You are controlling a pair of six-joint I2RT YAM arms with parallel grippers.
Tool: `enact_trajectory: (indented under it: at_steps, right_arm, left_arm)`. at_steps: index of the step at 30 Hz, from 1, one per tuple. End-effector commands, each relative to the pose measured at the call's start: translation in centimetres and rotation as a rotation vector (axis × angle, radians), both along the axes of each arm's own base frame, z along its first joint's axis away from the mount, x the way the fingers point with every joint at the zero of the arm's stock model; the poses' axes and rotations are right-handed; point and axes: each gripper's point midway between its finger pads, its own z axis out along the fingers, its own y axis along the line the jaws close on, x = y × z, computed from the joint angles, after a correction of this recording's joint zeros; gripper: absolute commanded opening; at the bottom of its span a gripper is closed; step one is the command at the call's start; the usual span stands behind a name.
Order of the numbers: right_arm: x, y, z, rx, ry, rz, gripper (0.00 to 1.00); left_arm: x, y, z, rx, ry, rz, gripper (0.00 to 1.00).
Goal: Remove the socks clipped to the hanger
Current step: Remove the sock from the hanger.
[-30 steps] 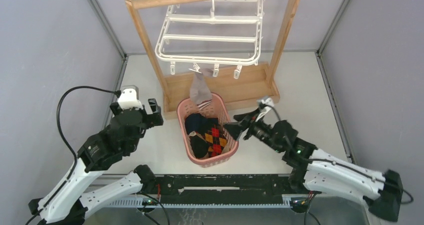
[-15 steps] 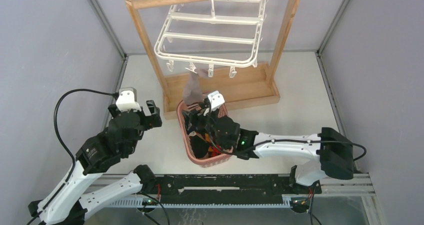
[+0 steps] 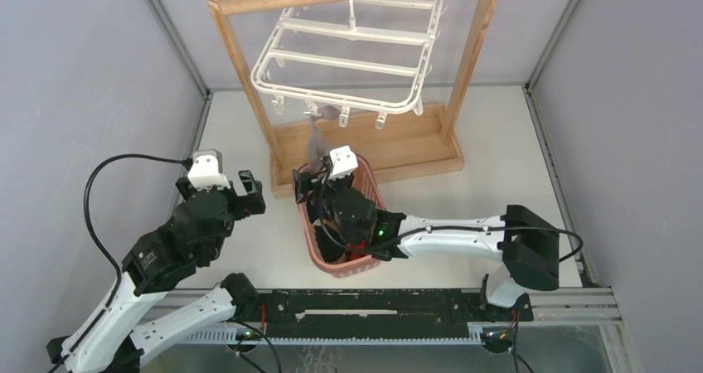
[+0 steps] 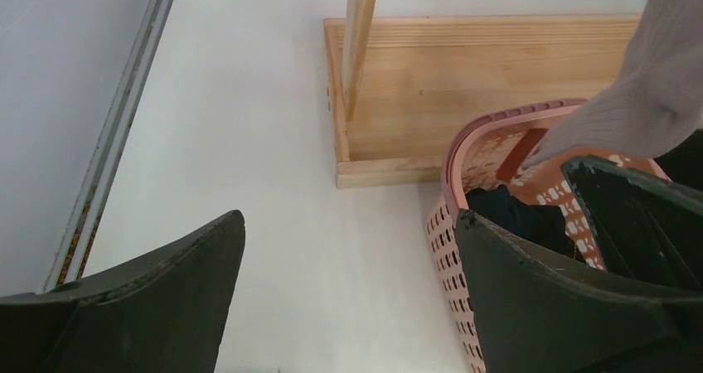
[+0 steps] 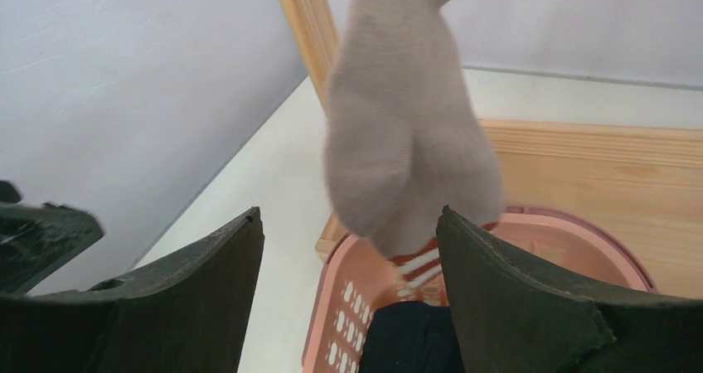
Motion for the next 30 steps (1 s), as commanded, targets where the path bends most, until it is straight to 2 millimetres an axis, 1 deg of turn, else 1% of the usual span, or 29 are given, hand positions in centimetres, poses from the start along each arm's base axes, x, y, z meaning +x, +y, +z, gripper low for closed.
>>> enact_trajectory:
  at_steps: [1,4,5,8,10,13,16,18,21,23,24,27,30]
  right_arm:
    - [2.1,-0.7,0.8,0.023,0.002,-0.098,0.81]
    - [3.6,-0.8,-0.3,0.029,0.011,-0.115,0.77]
    - [4.2,-1.0,-0.4,0.032,0.012,-0.124,0.73]
    - [4.9,-1.5,-0.1,0.043,0.006,-0.135,0.64]
    - [4.7,-2.1,0.6,0.053,-0.013,-0.134,0.57]
    - [4.3,-2.7,1.5,0.055,-0.033,-0.121,0.45]
    - [3.8,-3.1,2.5,0.049,-0.055,-0.085,0.29]
    - [3.3,-3.3,2.9,0.042,-0.06,-0.06,0.22]
    - [2.7,-3.6,3.3,0.034,-0.067,-0.013,0.15]
    - [2.4,-4.2,3.3,0.031,-0.058,0.004,0.06]
    - [2.2,-4.4,3.3,0.034,-0.054,0.012,0.05]
    - [1.7,-5.0,3.4,0.043,-0.053,0.048,0.04]
    - [1.0,-5.0,3.7,0.041,-0.053,0.112,0.03]
  left_arm:
    - [-0.1,0.4,-0.2,-0.005,-0.009,0.013,1.0]
    - [-0.3,0.5,0.0,-0.011,-0.011,0.011,1.0]
    - [-0.4,0.6,0.1,-0.013,-0.012,0.009,1.0]
    - [-0.6,0.7,0.2,-0.018,-0.012,0.009,1.0]
    - [-0.6,0.8,0.3,-0.021,-0.014,0.01,1.0]
    - [-0.6,0.8,0.4,-0.028,-0.018,0.009,1.0]
    - [-0.5,0.4,0.3,-0.029,-0.014,0.0,1.0]
    - [-0.4,0.1,0.2,-0.031,-0.01,-0.006,1.0]
    - [-0.2,-0.5,0.1,-0.037,-0.004,-0.023,1.0]
    - [-0.1,-0.8,0.0,-0.042,-0.003,-0.035,1.0]
    - [0.0,-1.0,0.1,-0.043,-0.003,-0.041,1.0]
    - [0.2,-1.4,0.1,-0.042,-0.002,-0.051,1.0]
    - [0.4,-1.9,0.1,-0.044,0.003,-0.064,1.0]
